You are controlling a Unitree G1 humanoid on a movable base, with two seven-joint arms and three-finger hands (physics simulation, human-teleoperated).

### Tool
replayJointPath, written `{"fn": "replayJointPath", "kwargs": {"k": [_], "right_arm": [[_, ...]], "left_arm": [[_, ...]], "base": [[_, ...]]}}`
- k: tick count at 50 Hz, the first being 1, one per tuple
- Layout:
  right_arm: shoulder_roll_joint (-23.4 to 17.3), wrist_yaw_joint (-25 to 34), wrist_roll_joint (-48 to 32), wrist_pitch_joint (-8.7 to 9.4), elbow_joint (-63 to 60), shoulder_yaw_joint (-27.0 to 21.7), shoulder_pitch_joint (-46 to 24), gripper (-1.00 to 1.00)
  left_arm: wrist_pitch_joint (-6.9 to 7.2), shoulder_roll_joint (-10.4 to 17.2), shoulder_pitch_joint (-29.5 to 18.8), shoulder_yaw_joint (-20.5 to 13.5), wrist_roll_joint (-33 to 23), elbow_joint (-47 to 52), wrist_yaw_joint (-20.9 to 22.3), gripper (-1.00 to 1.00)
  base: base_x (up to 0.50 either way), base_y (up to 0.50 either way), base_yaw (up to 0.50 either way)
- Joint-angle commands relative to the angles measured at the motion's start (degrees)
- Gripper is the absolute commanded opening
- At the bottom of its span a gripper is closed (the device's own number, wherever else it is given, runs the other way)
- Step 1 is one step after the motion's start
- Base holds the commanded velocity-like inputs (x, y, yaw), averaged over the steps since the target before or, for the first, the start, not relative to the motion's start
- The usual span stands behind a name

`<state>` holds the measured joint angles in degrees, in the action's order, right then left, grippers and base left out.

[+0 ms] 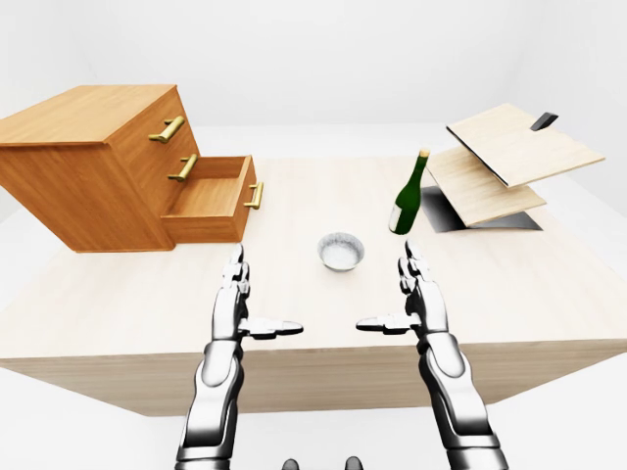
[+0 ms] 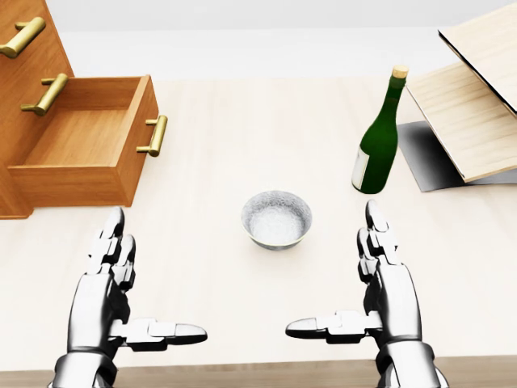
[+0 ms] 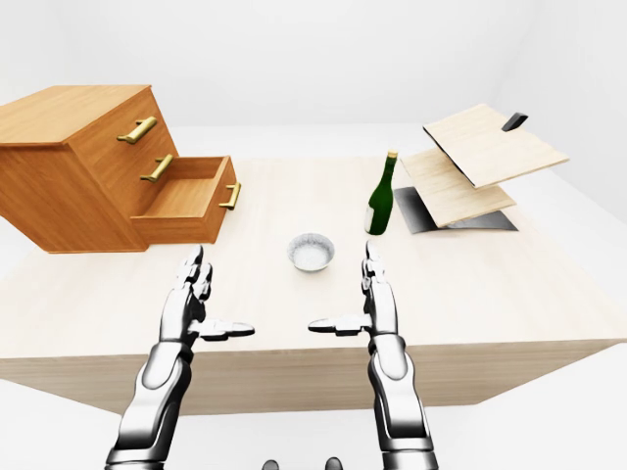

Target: Put the bowl on top of the cabinet.

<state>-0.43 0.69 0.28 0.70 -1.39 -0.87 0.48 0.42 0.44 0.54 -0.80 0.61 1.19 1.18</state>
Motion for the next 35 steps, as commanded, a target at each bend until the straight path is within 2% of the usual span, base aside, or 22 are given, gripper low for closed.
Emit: {"fn": "replayJointPath", "kwargs": {"k": [1,4,7,18,25,35], "right_arm": [[-0.70,1.52,0.58,3.34,-6.62,-1.48,2.34,1.00],[-0.64,1.72,0.14,4.30,-9.43,-1.40,3.39,0.99],[-0.60,1.80,-0.45,4.30,-13.53,-1.44,4.76,0.99],[0.07,2.93,-3.25,4.30,-32.19,0.14,11.50,1.00],[0.15,4.49,-4.80,4.30,-45.62,1.85,16.98,0.99],[0.32,6.84,-5.83,4.30,-56.16,1.60,21.19,1.00]], "left_arm": [[1.78,0.59,2.55,-0.95,0.86,5.45,2.54,1.00],[2.84,0.55,3.39,-1.16,1.31,7.86,3.07,1.00],[4.55,0.52,4.84,-1.56,2.12,11.85,3.60,1.00],[4.58,0.34,9.75,-3.05,4.43,24.55,6.57,1.00],[4.58,-0.04,12.97,-7.19,8.45,34.94,9.43,1.00],[4.58,-1.36,14.91,-11.24,12.20,42.47,13.34,1.00]], "base": [[0.00,0.00,0.00],[0.00,0.00,0.00],[0.00,0.00,0.00],[0.00,0.00,0.00],[0.00,0.00,0.00],[0.00,0.00,0.00]]}}
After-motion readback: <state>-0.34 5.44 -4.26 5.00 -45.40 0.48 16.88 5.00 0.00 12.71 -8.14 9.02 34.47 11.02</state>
